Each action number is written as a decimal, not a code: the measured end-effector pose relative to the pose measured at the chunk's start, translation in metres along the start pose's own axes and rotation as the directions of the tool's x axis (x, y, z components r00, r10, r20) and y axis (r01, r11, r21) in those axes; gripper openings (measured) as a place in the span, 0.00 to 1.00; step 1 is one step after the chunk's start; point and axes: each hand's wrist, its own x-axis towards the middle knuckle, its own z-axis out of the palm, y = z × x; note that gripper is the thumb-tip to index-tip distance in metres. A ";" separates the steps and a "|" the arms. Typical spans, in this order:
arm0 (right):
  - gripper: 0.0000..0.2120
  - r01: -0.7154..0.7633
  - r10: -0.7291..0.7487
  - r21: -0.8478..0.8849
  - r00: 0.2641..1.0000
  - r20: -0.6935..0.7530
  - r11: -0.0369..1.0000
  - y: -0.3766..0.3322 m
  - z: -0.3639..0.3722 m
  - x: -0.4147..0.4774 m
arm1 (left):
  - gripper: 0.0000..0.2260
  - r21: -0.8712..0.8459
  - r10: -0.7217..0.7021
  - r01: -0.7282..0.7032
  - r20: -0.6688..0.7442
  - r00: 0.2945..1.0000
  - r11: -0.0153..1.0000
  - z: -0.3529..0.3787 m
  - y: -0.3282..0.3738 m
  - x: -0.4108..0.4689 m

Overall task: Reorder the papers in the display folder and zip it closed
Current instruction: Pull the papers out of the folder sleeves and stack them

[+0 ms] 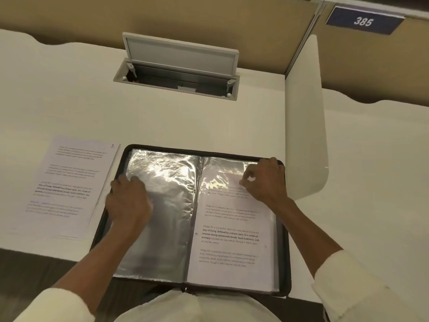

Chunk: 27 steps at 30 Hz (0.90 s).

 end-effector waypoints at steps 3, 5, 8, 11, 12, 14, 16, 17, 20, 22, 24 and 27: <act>0.13 -0.037 0.023 0.150 0.995 0.092 0.988 -0.014 -0.023 0.007 | 0.19 -0.289 0.043 -0.034 0.025 0.999 0.957 -0.014 0.034 -0.010; 0.16 -0.064 0.026 0.214 0.984 0.176 0.975 -0.022 -0.042 0.014 | 0.19 -0.546 0.074 0.008 0.127 0.989 0.838 -0.024 0.062 -0.015; 0.17 -0.037 -0.029 0.205 0.951 0.307 0.978 -0.032 -0.062 0.027 | 0.25 -0.859 0.185 0.121 0.242 0.953 0.498 -0.040 0.104 -0.021; 0.17 0.048 -0.109 0.160 0.909 0.402 0.986 -0.042 -0.074 0.035 | 0.36 -0.884 0.248 0.394 0.453 0.856 0.252 -0.059 0.135 -0.015; 0.17 0.083 -0.139 0.146 0.891 0.432 0.986 -0.044 -0.076 0.036 | 0.38 -0.859 0.268 0.455 0.508 0.819 0.236 -0.064 0.143 -0.010; 0.16 0.146 -0.201 0.149 0.849 0.489 0.978 -0.048 -0.081 0.039 | 0.37 -0.831 0.289 0.497 0.554 0.781 0.249 -0.071 0.153 0.001; 0.16 0.186 -0.246 0.163 0.808 0.536 0.969 -0.050 -0.084 0.041 | 0.25 -0.835 0.299 0.479 0.546 0.783 0.270 -0.072 0.159 0.011; 0.16 0.194 -0.254 0.166 0.790 0.558 0.967 -0.051 -0.086 0.042 | 0.18 -0.840 0.294 0.459 0.534 0.793 0.290 -0.071 0.161 0.014; 0.16 0.188 -0.249 0.166 0.774 0.582 0.968 -0.052 -0.090 0.048 | 0.08 -0.848 0.249 0.397 0.493 0.833 0.351 -0.067 0.163 0.017; 0.18 0.128 -0.208 0.178 0.798 0.565 0.976 -0.051 -0.094 0.054 | 0.09 -0.855 0.249 0.396 0.485 0.838 0.335 -0.066 0.164 0.016; 0.21 0.051 -0.143 0.168 0.789 0.598 0.984 -0.052 -0.098 0.062 | 0.11 -0.858 0.245 0.420 0.493 0.835 0.296 -0.066 0.166 0.015; 0.22 0.014 -0.074 0.096 0.746 0.662 0.995 -0.052 -0.099 0.075 | 0.12 -0.862 0.221 0.442 0.495 0.840 0.248 -0.065 0.169 0.012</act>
